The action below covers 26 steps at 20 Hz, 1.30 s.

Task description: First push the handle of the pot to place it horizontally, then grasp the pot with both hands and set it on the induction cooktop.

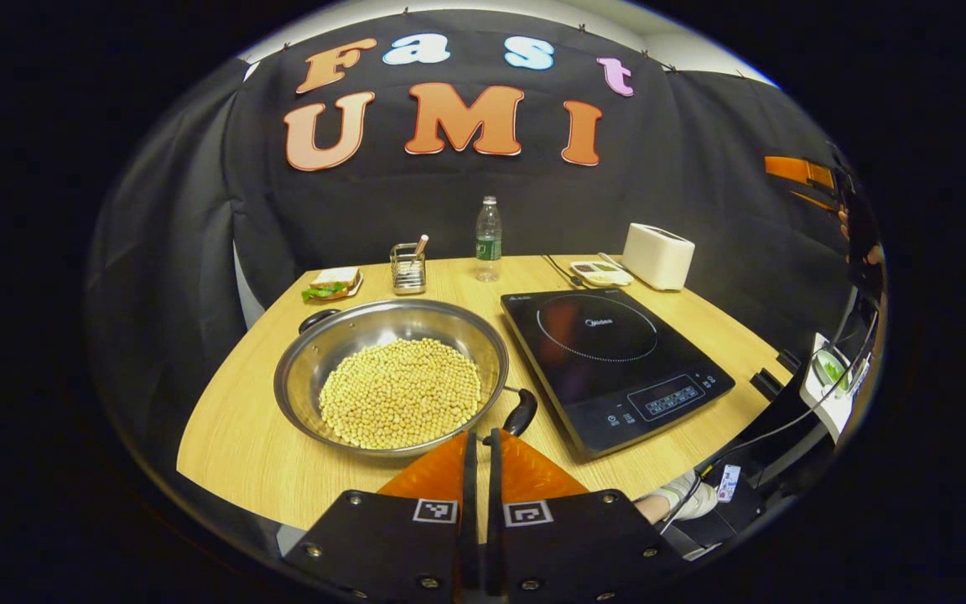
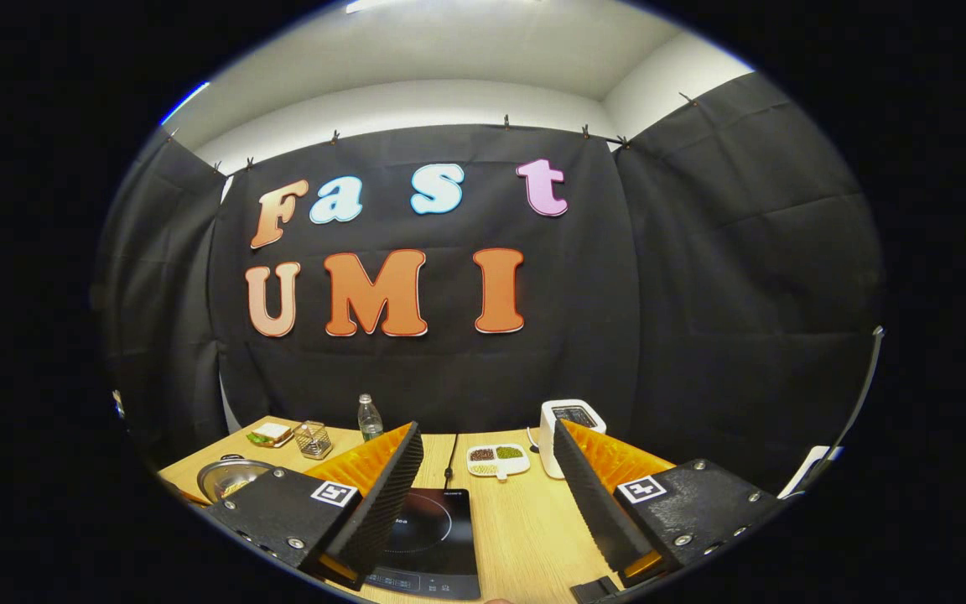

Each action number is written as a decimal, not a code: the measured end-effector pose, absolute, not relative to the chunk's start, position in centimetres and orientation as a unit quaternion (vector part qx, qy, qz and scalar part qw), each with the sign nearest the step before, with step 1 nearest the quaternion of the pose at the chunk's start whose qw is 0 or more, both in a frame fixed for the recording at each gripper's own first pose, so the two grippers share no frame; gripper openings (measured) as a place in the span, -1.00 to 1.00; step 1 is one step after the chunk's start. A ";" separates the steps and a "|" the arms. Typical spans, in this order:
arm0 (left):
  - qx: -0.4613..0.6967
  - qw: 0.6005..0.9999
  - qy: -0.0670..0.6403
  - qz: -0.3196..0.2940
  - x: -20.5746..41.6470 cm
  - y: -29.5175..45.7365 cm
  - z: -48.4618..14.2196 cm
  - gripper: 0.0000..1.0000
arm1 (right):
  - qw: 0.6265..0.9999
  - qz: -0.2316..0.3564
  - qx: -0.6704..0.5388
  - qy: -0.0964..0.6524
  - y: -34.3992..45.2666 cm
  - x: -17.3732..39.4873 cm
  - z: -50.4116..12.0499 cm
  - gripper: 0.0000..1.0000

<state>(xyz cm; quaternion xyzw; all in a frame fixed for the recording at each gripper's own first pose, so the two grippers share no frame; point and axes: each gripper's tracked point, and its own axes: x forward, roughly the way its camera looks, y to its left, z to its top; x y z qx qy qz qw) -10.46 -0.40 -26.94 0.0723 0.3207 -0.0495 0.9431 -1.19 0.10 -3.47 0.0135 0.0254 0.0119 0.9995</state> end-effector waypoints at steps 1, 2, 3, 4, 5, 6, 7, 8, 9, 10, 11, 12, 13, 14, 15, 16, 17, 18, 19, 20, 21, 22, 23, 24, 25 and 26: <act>0.071 0.941 0.328 -0.050 -10.7 -0.3 -27.7 -0.89 | 1.000 0.012 0.013 0.026 0.1 -1.3 -3.4 0.94; 0.068 0.939 0.335 -0.051 -11.1 -0.3 -28.2 -0.89 | 1.000 0.012 0.013 0.026 0.2 -1.3 -3.5 0.94; 0.063 0.936 0.342 -0.051 -11.3 -0.4 -28.7 -0.89 | 0.999 0.013 0.012 0.027 0.2 -1.4 -3.6 0.94; 0.059 0.933 0.350 -0.053 -11.5 -0.5 -29.3 -0.89 | 0.999 0.013 0.011 0.028 0.2 -1.3 -3.7 0.94; 0.057 0.931 0.356 -0.052 -11.5 -0.4 -29.7 -0.89 | 0.999 0.014 0.011 0.029 0.2 -1.3 -3.8 0.94; 0.055 0.929 0.362 -0.051 -11.5 -0.3 -30.2 -0.89 | 0.999 0.013 0.011 0.030 0.1 -1.3 -4.0 0.94; 0.053 0.927 0.368 -0.050 -11.6 -0.2 -30.7 -0.89 | 0.999 0.013 0.010 0.031 0.1 -1.3 -4.1 0.94; 0.050 0.924 0.375 -0.049 -11.7 -0.2 -31.2 -0.89 | 0.999 0.013 0.010 0.032 0.1 -1.3 -4.2 0.94; 0.047 0.922 0.381 -0.049 -11.6 0.0 -31.7 -0.89 | 0.999 0.012 0.009 0.033 0.1 -1.3 -4.3 0.94; 0.045 0.920 0.386 -0.048 -11.6 0.0 -32.3 -0.89 | 0.999 0.011 0.009 0.034 -0.1 -1.1 -4.5 0.94; 0.045 0.918 0.390 -0.047 -11.5 0.2 -32.6 -0.89 | 0.999 0.011 0.010 0.036 -0.2 -1.0 -4.6 0.94; 0.046 0.917 0.394 -0.046 -11.3 0.3 -32.8 -0.89 | 0.999 0.011 0.010 0.037 -0.2 -1.0 -4.8 0.94; 0.048 0.916 0.396 -0.044 -11.1 0.5 -33.0 -0.89 | 0.999 0.011 0.011 0.039 -0.3 -1.0 -4.9 0.94; 0.048 0.915 0.399 -0.043 -10.9 0.6 -33.3 -0.89 | 0.999 0.010 0.011 0.040 -0.3 -0.9 -5.0 0.94; 0.046 0.913 0.402 -0.043 -10.7 0.6 -33.6 -0.89 | 0.999 0.010 0.011 0.042 -0.3 -0.8 -5.3 0.94; 0.043 0.913 0.404 -0.043 -10.5 0.5 -33.8 -0.84 | 0.999 0.011 0.011 0.046 -0.3 -0.7 -5.5 0.94; 0.041 0.912 0.405 -0.043 -10.3 0.5 -33.8 -0.84 | 0.999 0.013 0.012 0.049 -0.2 -0.7 -5.8 0.94; 0.041 0.913 0.404 -0.043 -10.0 0.5 -33.8 -0.89 | 0.998 0.016 0.014 0.053 -0.2 -0.6 -6.0 0.94; 0.042 0.913 0.403 -0.042 -9.6 0.6 -33.6 -0.89 | 0.998 0.016 0.015 0.057 -0.2 -0.6 -6.2 0.94; 0.045 0.914 0.401 -0.042 -9.4 0.6 -33.4 -0.89 | 0.998 0.015 0.016 0.060 -0.4 -0.4 -6.4 0.94; 0.050 0.915 0.399 -0.043 -9.0 0.6 -33.2 -0.89 | 0.998 0.013 0.017 0.061 -0.6 -0.4 -6.4 1.00; 0.054 0.914 0.399 -0.045 -8.7 0.6 -33.1 -0.89 | 0.998 0.011 0.019 0.061 -0.7 -0.3 -6.6 0.94; 0.057 0.913 0.402 -0.046 -8.8 0.5 -33.2 -0.89 | 0.998 0.010 0.021 0.062 -0.9 -0.2 -6.6 1.00; 0.061 0.912 0.403 -0.048 -8.7 0.3 -33.2 -0.89 | 0.998 0.008 0.023 0.061 -1.1 -0.1 -6.7 1.00; 0.065 0.911 0.403 -0.049 -8.5 0.3 -33.2 -0.89 | 0.998 0.005 0.025 0.060 -1.3 -0.1 -6.6 0.94; 0.069 0.911 0.403 -0.050 -8.4 0.1 -33.2 -0.89 | 0.998 0.003 0.026 0.059 -1.6 0.1 -6.6 1.00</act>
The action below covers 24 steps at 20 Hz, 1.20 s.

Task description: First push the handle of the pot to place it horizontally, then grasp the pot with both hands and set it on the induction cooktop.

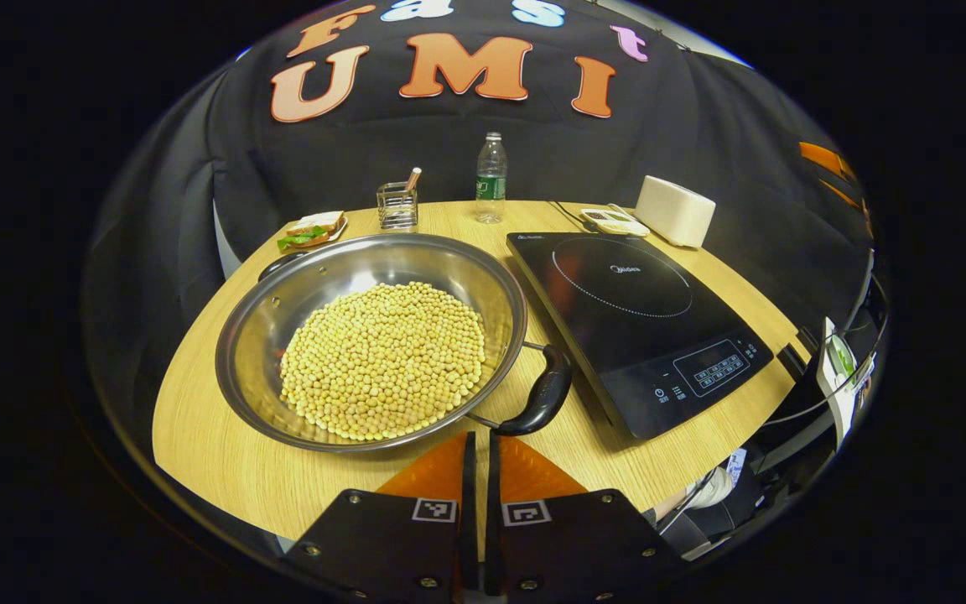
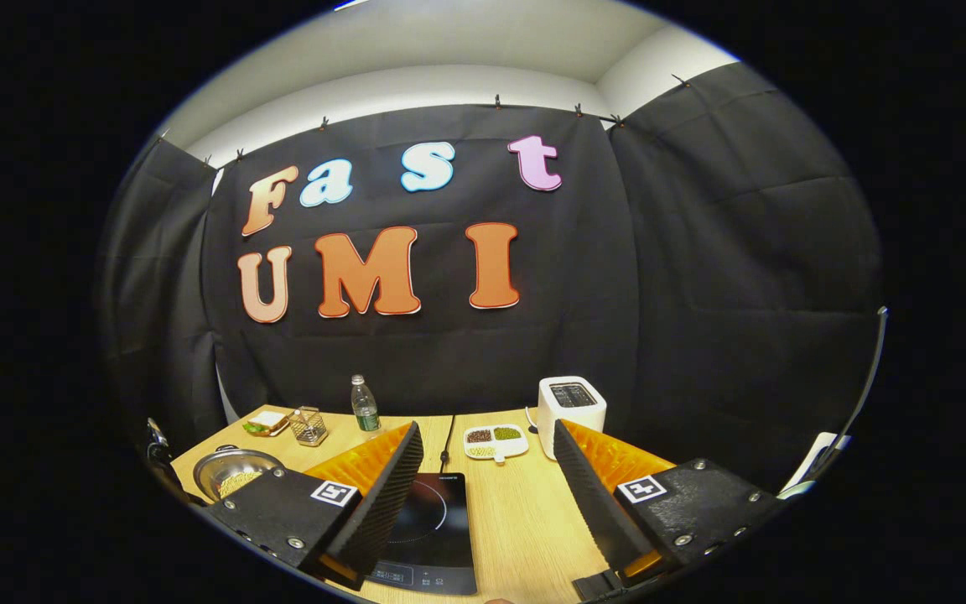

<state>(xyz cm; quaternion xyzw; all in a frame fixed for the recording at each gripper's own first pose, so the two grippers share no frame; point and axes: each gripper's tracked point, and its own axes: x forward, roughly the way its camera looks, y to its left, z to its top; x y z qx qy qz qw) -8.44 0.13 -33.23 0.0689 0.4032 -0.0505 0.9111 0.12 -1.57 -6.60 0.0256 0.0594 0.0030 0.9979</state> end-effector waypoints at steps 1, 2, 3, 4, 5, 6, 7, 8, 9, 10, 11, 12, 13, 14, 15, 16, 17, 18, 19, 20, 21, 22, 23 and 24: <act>0.071 0.911 0.404 -0.053 -8.3 0.0 -33.2 -0.89 | 0.998 0.001 0.026 0.059 -1.8 0.2 -6.6 0.94; 0.072 0.910 0.404 -0.055 -8.1 -0.2 -33.2 -0.90 | 0.998 0.000 0.026 0.059 -1.7 0.1 -6.6 0.94; 0.072 0.910 0.404 -0.057 -7.9 -0.4 -33.3 -0.90 | 0.998 -0.001 0.026 0.059 -1.7 0.0 -6.6 0.94; 0.071 0.910 0.405 -0.058 -7.7 -0.5 -33.3 -0.90 | 0.998 -0.001 0.025 0.059 -1.9 0.1 -6.6 1.00; 0.071 0.909 0.406 -0.058 -7.5 -0.6 -33.3 -0.90 | 0.998 -0.002 0.024 0.059 -2.0 0.2 -6.7 1.00; 0.070 0.909 0.406 -0.059 -7.2 -0.6 -33.4 -0.90 | 0.998 -0.002 0.023 0.058 -2.2 0.1 -6.8 1.00; 0.070 0.909 0.407 -0.060 -7.0 -0.8 -33.4 -0.90 | 0.998 -0.002 0.022 0.059 -2.2 0.1 -6.8 0.94; 0.071 0.908 0.408 -0.061 -6.9 -0.9 -33.5 -0.90 | 0.998 -0.002 0.022 0.061 -2.2 0.2 -7.0 1.00; 0.072 0.908 0.408 -0.061 -6.6 -1.1 -33.6 -0.90 | 0.998 -0.003 0.022 0.061 -2.3 0.2 -7.1 1.00; 0.073 0.908 0.408 -0.062 -6.5 -1.2 -33.7 -0.90 | 0.998 -0.004 0.022 0.062 -2.4 0.3 -7.3 0.94; 0.074 0.908 0.408 -0.062 -6.3 -1.3 -33.7 -0.90 | 0.998 -0.005 0.021 0.063 -2.6 0.4 -7.4 1.00; 0.075 0.908 0.409 -0.062 -6.1 -1.3 -33.8 -0.90 | 0.998 -0.007 0.020 0.063 -2.8 0.4 -7.5 1.00; 0.075 0.907 0.409 -0.063 -5.9 -1.5 -33.8 -0.90 | 0.998 -0.009 0.020 0.063 -2.9 0.5 -7.5 1.00; 0.075 0.907 0.409 -0.063 -5.9 -1.6 -33.9 -0.90 | 0.998 -0.010 0.019 0.063 -3.0 0.6 -7.5 1.00; 0.075 0.907 0.410 -0.064 -5.7 -1.8 -33.9 -0.90 | 0.998 -0.010 0.019 0.063 -3.0 0.6 -7.5 1.00; 0.075 0.907 0.410 -0.065 -5.5 -1.9 -33.9 -0.90 | 0.998 -0.011 0.019 0.063 -3.1 0.6 -7.5 0.94; 0.076 0.907 0.410 -0.065 -5.2 -2.0 -34.0 -0.90 | 0.998 -0.012 0.018 0.063 -3.1 0.7 -7.5 0.94; 0.077 0.907 0.410 -0.066 -5.0 -2.2 -34.2 -0.90 | 0.998 -0.013 0.018 0.062 -3.3 0.7 -7.6 0.94; 0.077 0.906 0.410 -0.067 -4.7 -2.3 -34.2 -0.90 | 0.998 -0.015 0.017 0.061 -3.4 0.7 -7.5 0.94; 0.077 0.906 0.411 -0.068 -4.4 -2.5 -34.3 -0.90 | 0.998 -0.016 0.017 0.061 -3.5 0.8 -7.5 0.94; 0.077 0.906 0.412 -0.069 -4.1 -2.6 -34.4 -0.90 | 0.998 -0.017 0.016 0.061 -3.6 0.8 -7.5 0.94; 0.075 0.905 0.412 -0.071 -4.0 -2.8 -34.5 -0.90 | 0.998 -0.017 0.015 0.062 -3.7 0.9 -7.6 0.94; 0.075 0.905 0.412 -0.072 -3.6 -2.9 -34.6 -0.90 | 0.998 -0.018 0.014 0.063 -3.7 0.9 -7.7 0.94; 0.075 0.905 0.412 -0.073 -3.4 -3.0 -34.6 -0.91 | 0.998 -0.018 0.014 0.063 -3.7 1.0 -7.7 1.00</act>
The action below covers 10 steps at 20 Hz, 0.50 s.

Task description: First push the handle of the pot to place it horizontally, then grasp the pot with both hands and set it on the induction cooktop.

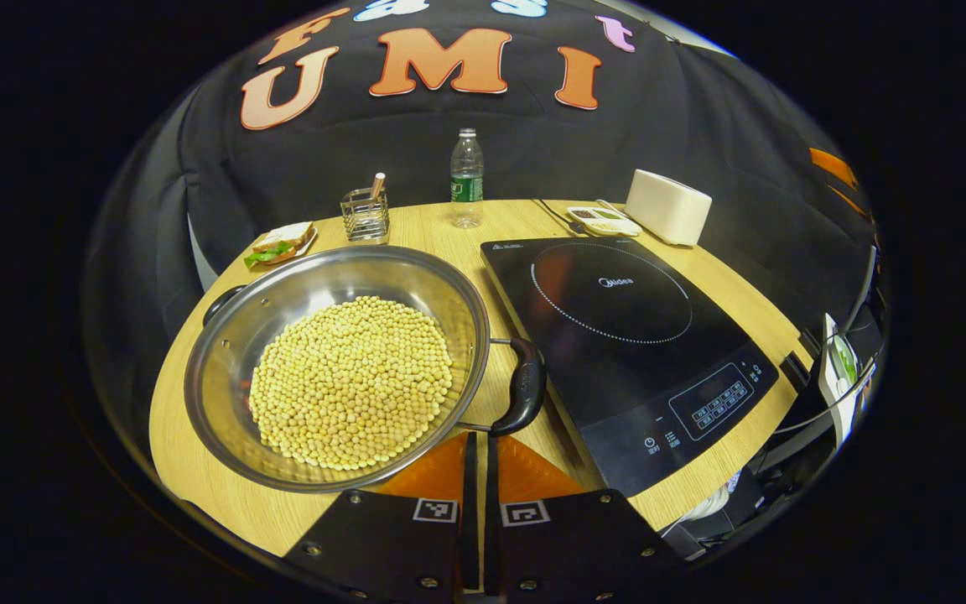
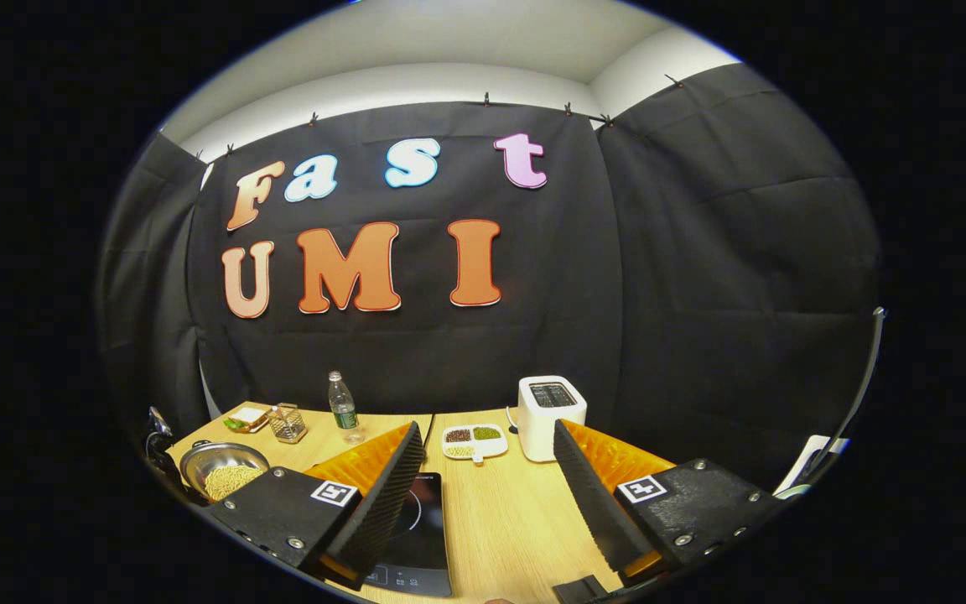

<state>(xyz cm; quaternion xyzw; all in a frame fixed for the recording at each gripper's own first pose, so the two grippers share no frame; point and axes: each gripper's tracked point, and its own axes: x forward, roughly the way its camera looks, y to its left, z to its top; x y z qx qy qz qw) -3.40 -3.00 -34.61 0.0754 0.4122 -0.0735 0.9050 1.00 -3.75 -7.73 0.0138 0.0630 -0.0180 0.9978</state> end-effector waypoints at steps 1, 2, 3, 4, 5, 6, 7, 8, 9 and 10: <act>0.075 0.905 0.412 -0.074 -3.0 -3.1 -34.6 -0.92 | 0.998 -0.018 0.013 0.064 -3.8 1.1 -7.8 1.00; 0.075 0.905 0.412 -0.076 -2.8 -3.2 -34.8 -0.94 | 0.998 -0.018 0.013 0.064 -3.8 1.1 -8.0 1.00; 0.075 0.904 0.413 -0.077 -2.6 -3.4 -34.9 -0.94 | 0.998 -0.019 0.013 0.065 -3.9 1.1 -8.1 1.00; 0.075 0.904 0.413 -0.078 -2.2 -3.5 -35.0 -0.96 | 0.998 -0.020 0.013 0.066 -4.0 1.2 -8.2 0.94; 0.076 0.903 0.414 -0.079 -1.9 -3.6 -35.0 -0.96 | 0.997 -0.021 0.013 0.067 -4.1 1.3 -8.2 0.94; 0.076 0.903 0.415 -0.080 -1.7 -3.8 -35.1 -0.98 | 0.997 -0.022 0.014 0.067 -4.3 1.4 -8.3 0.94; 0.075 0.903 0.416 -0.081 -1.3 -4.0 -35.2 -0.98 | 0.997 -0.023 0.016 0.068 -4.4 1.5 -8.4 0.94; 0.074 0.903 0.416 -0.082 -1.1 -4.1 -35.3 -0.99 | 0.997 -0.025 0.018 0.069 -4.7 1.7 -8.6 0.94; 0.071 0.903 0.416 -0.083 -0.7 -4.2 -35.3 -0.99 | 0.997 -0.026 0.018 0.070 -4.8 1.6 -8.8 0.94; 0.068 0.903 0.417 -0.084 -0.5 -4.4 -35.4 -0.99 | 0.997 -0.027 0.018 0.072 -4.9 1.7 -8.9 0.94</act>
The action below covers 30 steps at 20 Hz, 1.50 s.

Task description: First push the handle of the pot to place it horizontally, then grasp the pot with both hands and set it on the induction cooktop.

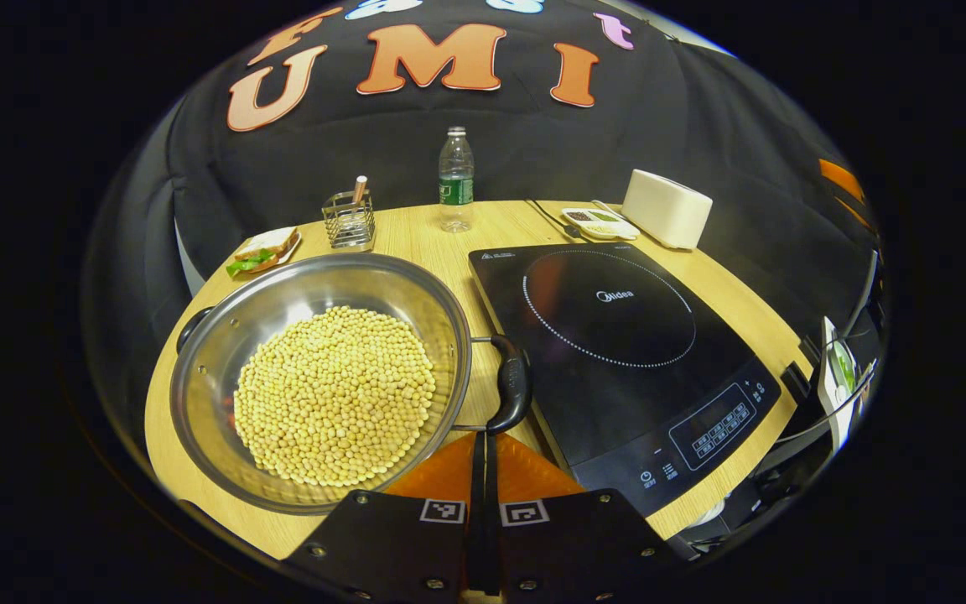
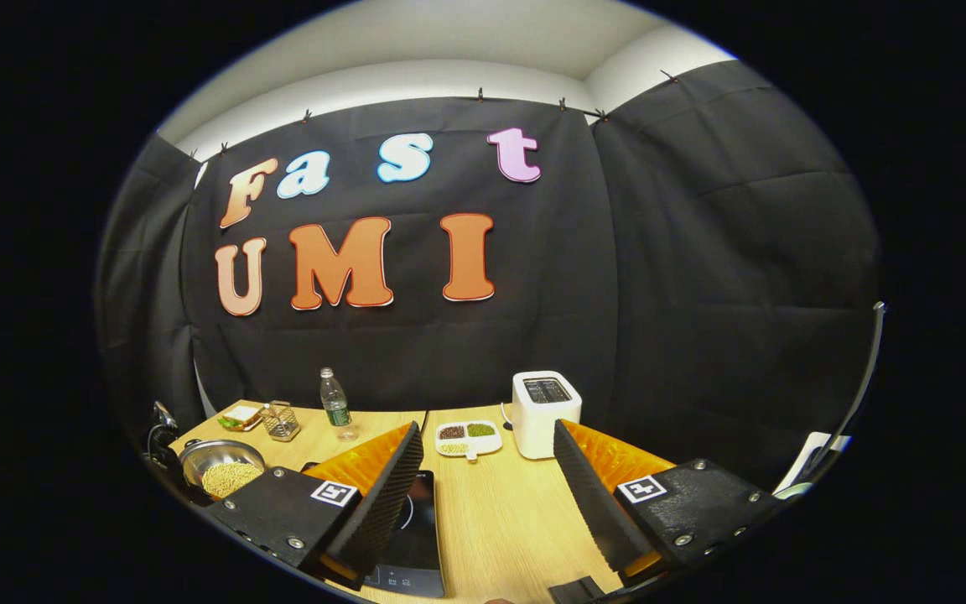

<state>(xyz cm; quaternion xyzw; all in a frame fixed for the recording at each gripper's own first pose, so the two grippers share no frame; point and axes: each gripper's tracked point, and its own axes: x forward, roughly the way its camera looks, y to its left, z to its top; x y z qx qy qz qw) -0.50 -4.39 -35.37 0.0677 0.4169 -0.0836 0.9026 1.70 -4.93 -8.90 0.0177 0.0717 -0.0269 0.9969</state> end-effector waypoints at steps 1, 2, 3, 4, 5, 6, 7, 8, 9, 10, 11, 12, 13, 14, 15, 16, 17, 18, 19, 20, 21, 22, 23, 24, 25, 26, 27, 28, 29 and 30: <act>0.064 0.903 0.417 -0.084 -0.2 -4.6 -35.4 -0.99 | 0.997 -0.029 0.017 0.073 -5.2 1.8 -9.0 0.94; 0.062 0.903 0.417 -0.084 0.2 -4.6 -35.4 -0.99 | 0.997 -0.030 0.016 0.073 -5.3 1.8 -9.0 0.94; 0.061 0.903 0.416 -0.085 0.5 -4.8 -35.5 -0.99 | 0.997 -0.032 0.014 0.072 -5.5 1.8 -9.1 0.94; 0.062 0.903 0.416 -0.085 0.7 -4.9 -35.5 -0.99 | 0.997 -0.033 0.011 0.071 -5.6 1.9 -9.0 0.94; 0.064 0.904 0.415 -0.086 1.0 -5.0 -35.5 -0.99 | 0.997 -0.035 0.009 0.070 -5.9 1.9 -9.0 0.94; 0.068 0.904 0.414 -0.086 1.4 -5.1 -35.7 -0.98 | 0.997 -0.037 0.007 0.070 -6.0 2.0 -9.0 0.94; 0.071 0.904 0.413 -0.086 1.7 -5.1 -35.7 -0.99 | 0.997 -0.037 0.006 0.070 -6.0 2.1 -9.1 0.94; 0.073 0.904 0.411 -0.086 2.0 -5.2 -35.7 -0.98 | 0.997 -0.037 0.006 0.070 -6.0 2.1 -9.2 0.94; 0.074 0.905 0.411 -0.086 2.3 -5.3 -35.7 -0.98 | 0.997 -0.037 0.005 0.071 -5.9 2.2 -9.3 0.94; 0.074 0.905 0.411 -0.086 2.6 -5.4 -35.8 -0.99 | 0.997 -0.037 0.005 0.073 -6.0 2.2 -9.4 0.94; 0.073 0.905 0.411 -0.087 2.9 -5.4 -35.8 -0.99 | 0.997 -0.037 0.004 0.074 -6.0 2.2 -9.5 0.94; 0.072 0.905 0.410 -0.088 3.2 -5.5 -35.9 -0.98 | 0.996 -0.038 0.003 0.075 -6.0 2.4 -9.6 0.94; 0.070 0.905 0.410 -0.088 3.3 -5.6 -35.8 -0.99 | 0.996 -0.038 0.002 0.076 -5.9 2.5 -9.7 0.94; 0.067 0.905 0.410 -0.089 3.4 -5.7 -35.8 -0.99 | 0.996 -0.039 0.002 0.077 -5.8 2.6 -9.7 0.94; 0.064 0.906 0.410 -0.090 3.7 -5.8 -35.8 -0.98 | 0.996 -0.040 0.002 0.077 -5.7 2.8 -9.7 0.94; 0.062 0.906 0.409 -0.091 4.1 -5.9 -36.0 -0.99 | 0.996 -0.040 0.001 0.078 -5.7 2.9 -9.8 0.94; 0.061 0.906 0.409 -0.092 4.5 -5.9 -36.0 -0.98 | 0.996 -0.040 0.000 0.079 -5.6 2.9 -9.9 0.94; 0.059 0.906 0.408 -0.093 4.6 -6.0 -36.1 -0.97 | 0.996 -0.040 0.000 0.079 -5.4 2.9 -9.9 1.00; 0.059 0.906 0.408 -0.093 4.8 -6.0 -36.2 -0.97 | 0.996 -0.040 -0.001 0.079 -5.3 2.9 -9.9 0.94; 0.060 0.906 0.408 -0.093 4.8 -5.9 -36.1 -0.98 | 0.996 -0.040 -0.001 0.080 -5.0 3.0 -9.9 0.94; 0.061 0.907 0.407 -0.094 4.7 -5.9 -36.0 -0.98 | 0.996 -0.040 -0.001 0.081 -4.8 3.0 -9.8 1.00; 0.061 0.907 0.405 -0.097 4.5 -6.1 -35.9 -0.97 | 0.996 -0.040 -0.001 0.081 -4.6 3.0 -9.8 0.94; 0.059 0.908 0.401 -0.103 4.4 -6.3 -35.6 -0.97 | 0.996 -0.040 -0.001 0.082 -4.1 3.0 -9.8 0.94; 0.056 0.910 0.396 -0.107 4.2 -6.2 -35.2 -0.96 | 0.996 -0.039 -0.002 0.083 -3.4 3.0 -9.8 1.00; 0.051 0.914 0.387 -0.114 4.1 -6.1 -34.4 -0.98 | 0.996 -0.037 -0.005 0.085 -2.7 2.9 -9.8 0.94; 0.045 0.917 0.378 -0.117 3.7 -5.9 -33.5 -0.94 | 0.996 -0.034 -0.008 0.087 -1.7 2.9 -10.0 1.00; 0.039 0.922 0.368 -0.119 3.6 -5.4 -32.5 -0.94 | 0.996 -0.030 -0.011 0.088 -0.7 3.0 -10.0 0.94; 0.035 0.926 0.356 -0.119 3.4 -4.6 -31.5 -0.94 | 0.996 -0.026 -0.012 0.087 0.5 2.9 -9.9 1.00; 0.033 0.931 0.346 -0.115 3.2 -3.6 -30.3 -0.95 | 0.996 -0.021 -0.012 0.087 1.9 2.6 -9.9 0.94; 0.033 0.935 0.335 -0.110 3.1 -2.4 -29.3 -0.98 | 0.996 -0.014 -0.010 0.087 3.1 2.6 -10.1 0.94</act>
